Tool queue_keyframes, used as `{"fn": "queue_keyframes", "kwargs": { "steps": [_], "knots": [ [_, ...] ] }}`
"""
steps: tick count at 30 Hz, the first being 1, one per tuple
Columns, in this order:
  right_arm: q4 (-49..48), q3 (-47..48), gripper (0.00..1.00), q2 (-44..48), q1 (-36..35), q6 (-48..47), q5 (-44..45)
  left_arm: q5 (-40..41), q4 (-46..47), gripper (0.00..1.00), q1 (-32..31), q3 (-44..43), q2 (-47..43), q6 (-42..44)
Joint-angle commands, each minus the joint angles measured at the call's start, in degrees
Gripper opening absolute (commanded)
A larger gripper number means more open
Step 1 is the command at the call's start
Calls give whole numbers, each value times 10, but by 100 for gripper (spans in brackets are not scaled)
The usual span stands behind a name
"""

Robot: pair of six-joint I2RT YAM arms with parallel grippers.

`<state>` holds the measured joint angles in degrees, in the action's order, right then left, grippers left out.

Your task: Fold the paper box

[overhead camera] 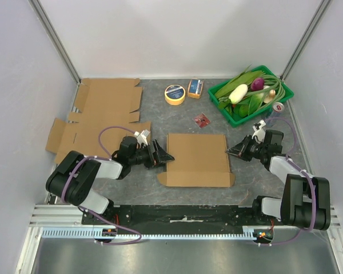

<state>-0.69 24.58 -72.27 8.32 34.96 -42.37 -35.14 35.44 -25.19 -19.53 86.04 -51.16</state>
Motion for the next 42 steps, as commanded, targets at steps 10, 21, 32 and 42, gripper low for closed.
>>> {"fn": "queue_keyframes", "kwargs": {
  "steps": [10, 21, 32, 42],
  "knots": [
    [46, -25, 3, -46, 41, -36, 103, -59, 124, 96, -20, -42, 61, -75],
    [118, 20, 30, 85, -18, -37, 153, -107, 394, 52, -23, 14, 138, -284],
    [285, 317, 98, 181, -569, -284, 494, -104, 131, 49, 13, 47, -53, -376],
    [344, 417, 98, 25, -936, -443, 764, -150, -372, 49, 95, -82, -231, -326]
  ]
}}
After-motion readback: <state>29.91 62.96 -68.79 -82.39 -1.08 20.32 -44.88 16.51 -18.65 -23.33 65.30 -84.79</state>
